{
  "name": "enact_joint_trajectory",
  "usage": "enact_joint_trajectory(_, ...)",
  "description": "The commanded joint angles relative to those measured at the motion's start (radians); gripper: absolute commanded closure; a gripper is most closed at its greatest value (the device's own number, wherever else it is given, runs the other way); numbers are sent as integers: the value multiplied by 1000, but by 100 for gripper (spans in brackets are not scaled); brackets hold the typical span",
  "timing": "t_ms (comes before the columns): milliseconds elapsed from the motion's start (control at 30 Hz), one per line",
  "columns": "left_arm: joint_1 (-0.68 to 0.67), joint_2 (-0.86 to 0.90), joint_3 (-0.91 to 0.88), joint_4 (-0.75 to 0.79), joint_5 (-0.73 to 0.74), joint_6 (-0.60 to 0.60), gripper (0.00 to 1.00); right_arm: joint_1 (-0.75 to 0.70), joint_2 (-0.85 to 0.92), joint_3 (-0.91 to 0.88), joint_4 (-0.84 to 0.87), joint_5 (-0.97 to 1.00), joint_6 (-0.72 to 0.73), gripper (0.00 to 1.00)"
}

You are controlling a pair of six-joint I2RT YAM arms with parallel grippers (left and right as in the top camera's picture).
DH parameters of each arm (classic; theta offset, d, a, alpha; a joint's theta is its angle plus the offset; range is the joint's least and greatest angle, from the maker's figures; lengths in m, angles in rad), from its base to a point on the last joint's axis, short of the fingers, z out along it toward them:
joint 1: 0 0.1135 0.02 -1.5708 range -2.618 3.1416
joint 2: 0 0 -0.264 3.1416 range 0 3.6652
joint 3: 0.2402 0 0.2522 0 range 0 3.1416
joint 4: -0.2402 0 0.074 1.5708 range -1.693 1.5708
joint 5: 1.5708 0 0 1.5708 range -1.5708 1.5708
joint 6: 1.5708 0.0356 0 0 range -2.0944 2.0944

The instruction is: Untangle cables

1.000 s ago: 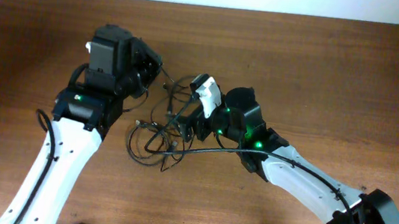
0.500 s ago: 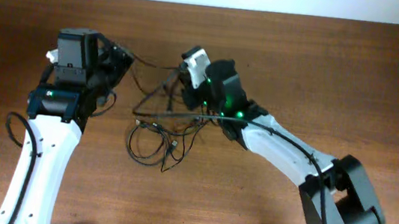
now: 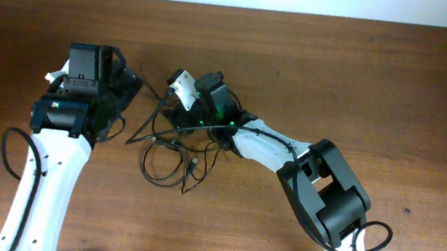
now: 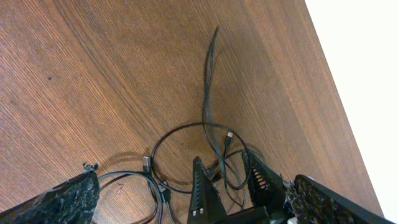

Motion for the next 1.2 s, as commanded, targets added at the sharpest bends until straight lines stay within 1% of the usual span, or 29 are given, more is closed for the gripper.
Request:
enact_joint_trajectory(0, 5, -8, 3, -2, -18, 12, 1, 10, 16, 17, 36, 1, -64, 18)
enact_joint_trajectory(100, 5, -8, 3, -2, -18, 12, 1, 11, 62, 37, 72, 1, -90, 17)
enact_joint_trajectory(167, 5, -8, 3, -2, -18, 12, 1, 13, 129, 119, 26, 1, -90, 18)
enact_joint_trajectory(200, 5, -8, 3, -2, -18, 12, 1, 18, 155, 159, -28, 1, -113, 18)
enact_joint_trajectory(233, 5, -8, 3, -2, -18, 12, 1, 26, 156, 168, -105, 10, -195, 23)
enact_joint_trajectory(267, 5, -8, 3, -2, -18, 12, 1, 33, 156, 168, -163, 65, -248, 36)
enact_joint_trajectory(300, 5, -8, 3, -2, -18, 12, 1, 33, 159, 168, -227, 104, -294, 52)
enact_joint_trajectory(367, 5, -8, 3, -2, -18, 12, 1, 21, 159, 168, -285, 119, -314, 69)
enact_joint_trajectory(400, 5, -8, 3, -2, -19, 12, 1, 17, 159, 168, -288, 137, -313, 90)
enact_joint_trajectory(433, 5, -8, 3, -2, -18, 12, 1, 16, 151, 172, -291, 159, -305, 96)
enact_joint_trajectory(500, 5, -8, 3, -2, -18, 12, 1, 14, 75, 190, -337, 184, -256, 96)
enact_joint_trajectory(533, 5, -8, 3, -2, -18, 12, 1, 10, -46, 190, -434, 185, -256, 96)
enact_joint_trajectory(600, 5, -8, 3, -2, -18, 12, 1, -13, -132, 190, -517, 181, -245, 96)
enact_joint_trajectory(633, 5, -8, 3, -2, -18, 12, 1, -70, -237, 190, -583, 153, -174, 96)
enact_joint_trajectory(667, 5, -8, 3, -2, -18, 12, 1, -119, -305, 190, -626, 97, -173, 96)
enact_joint_trajectory(700, 5, -8, 3, -2, -18, 12, 1, -193, -383, 190, -676, 80, -143, 96)
enact_joint_trajectory(733, 5, -8, 3, -2, -18, 12, 1, -248, -422, 190, -703, 80, -132, 96)
enact_joint_trajectory(767, 5, -8, 3, -2, -18, 12, 1, -364, -471, 190, -748, 112, -110, 96)
enact_joint_trajectory(800, 5, -8, 3, -2, -18, 12, 1, -523, -509, 190, -772, 243, -17, 96)
enact_joint_trajectory(833, 5, -8, 3, -2, -18, 12, 1, -618, -518, 190, -777, 311, 5, 96)
enact_joint_trajectory(867, 5, -8, 3, -2, -18, 12, 1, -798, -521, 190, -784, 264, 67, 96)
enact_joint_trajectory(933, 5, -8, 3, -2, -18, 12, 1, -980, -520, 190, -842, 38, 77, 96)
enact_joint_trajectory(967, 5, -8, 3, -2, -18, 12, 1, -1067, -520, 190, -877, -3, 76, 96)
enact_joint_trajectory(1000, 5, -8, 3, -2, -18, 12, 1, -1115, -520, 190, -888, 77, 76, 96)
enact_joint_trajectory(1033, 5, -8, 3, -2, -18, 12, 1, -1151, -517, 190, -887, 232, 76, 96)
enact_joint_trajectory(1067, 5, -8, 3, -2, -18, 12, 1, -1188, -497, 190, -873, 433, 75, 96)
enact_joint_trajectory(1100, 5, -8, 3, -2, -18, 12, 1, -1208, -478, 190, -871, 517, 66, 96)
enact_joint_trajectory(1133, 5, -8, 3, -2, -18, 12, 1, -1255, -427, 189, -888, 555, 50, 96)
enact_joint_trajectory(1167, 5, -8, 3, -2, -18, 12, 1, -1299, -364, 188, -931, 538, 80, 96)
